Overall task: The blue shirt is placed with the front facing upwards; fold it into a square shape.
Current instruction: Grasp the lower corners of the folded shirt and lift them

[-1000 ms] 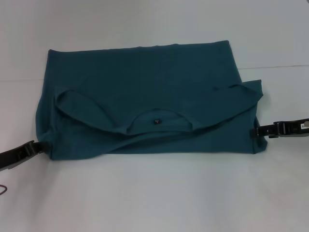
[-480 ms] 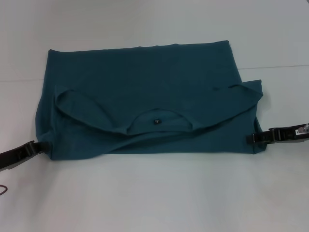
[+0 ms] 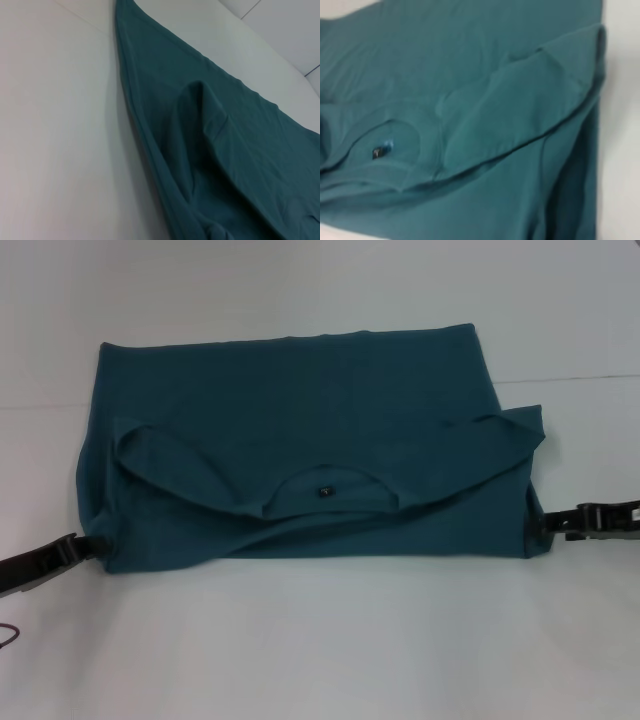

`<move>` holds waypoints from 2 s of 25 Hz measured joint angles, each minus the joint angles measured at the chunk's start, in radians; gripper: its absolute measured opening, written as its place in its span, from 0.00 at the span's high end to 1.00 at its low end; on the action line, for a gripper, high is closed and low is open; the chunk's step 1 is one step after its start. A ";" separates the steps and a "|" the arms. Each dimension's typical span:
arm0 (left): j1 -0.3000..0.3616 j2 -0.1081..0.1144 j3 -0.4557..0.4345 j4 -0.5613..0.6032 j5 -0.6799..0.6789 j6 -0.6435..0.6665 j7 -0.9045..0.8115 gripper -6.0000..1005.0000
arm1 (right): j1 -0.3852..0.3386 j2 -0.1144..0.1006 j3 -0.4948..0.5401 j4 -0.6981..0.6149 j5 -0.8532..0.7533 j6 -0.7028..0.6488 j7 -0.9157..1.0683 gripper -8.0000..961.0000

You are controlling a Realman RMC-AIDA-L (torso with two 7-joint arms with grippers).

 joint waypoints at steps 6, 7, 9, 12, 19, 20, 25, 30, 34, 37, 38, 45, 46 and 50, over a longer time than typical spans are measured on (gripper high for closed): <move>-0.001 0.001 0.000 0.000 0.000 -0.001 0.000 0.95 | -0.012 -0.026 0.107 0.007 0.004 -0.072 0.001 0.22; -0.001 0.000 0.000 0.000 0.000 -0.001 0.000 0.95 | -0.015 -0.027 0.124 0.007 0.004 -0.080 0.003 0.22; -0.002 0.000 0.000 0.000 0.000 -0.001 0.000 0.95 | -0.019 -0.029 0.159 0.013 0.005 -0.097 0.006 0.22; -0.003 0.000 0.000 0.000 0.000 -0.001 -0.001 0.95 | -0.022 -0.044 0.237 0.057 0.013 -0.126 0.020 0.22; -0.007 0.007 0.008 0.002 0.000 -0.001 -0.001 0.95 | -0.016 -0.088 0.270 0.141 0.054 -0.144 0.112 0.22; -0.007 0.007 0.010 0.002 0.000 -0.001 0.000 0.95 | -0.011 -0.088 0.261 0.139 0.052 -0.141 0.130 0.22; -0.009 0.008 0.012 0.009 0.001 0.001 0.001 0.95 | 0.020 -0.107 0.153 0.134 0.041 -0.131 0.216 0.22; -0.015 0.006 0.022 0.013 0.002 0.003 0.000 0.95 | 0.054 -0.119 0.094 0.130 0.013 -0.130 0.283 0.21; -0.020 0.005 0.026 0.014 0.002 0.000 -0.002 0.95 | 0.082 -0.124 0.068 0.128 -0.047 -0.132 0.327 0.21; -0.021 0.005 0.026 0.014 0.002 0.000 -0.002 0.95 | 0.098 -0.125 0.060 0.128 -0.074 -0.132 0.351 0.21; -0.022 0.005 0.026 0.014 0.002 0.000 -0.003 0.95 | 0.101 -0.123 0.056 0.128 -0.079 -0.132 0.356 0.21; -0.025 0.003 0.026 0.016 0.002 -0.001 -0.002 0.95 | 0.113 -0.110 0.036 0.153 -0.106 -0.094 0.373 0.21; -0.025 0.003 0.026 0.019 0.002 -0.001 -0.001 0.95 | 0.113 -0.109 0.036 0.159 -0.107 -0.088 0.373 0.21; -0.029 0.006 0.026 0.026 0.002 -0.001 0.000 0.95 | 0.114 -0.108 0.035 0.181 -0.107 -0.062 0.374 0.20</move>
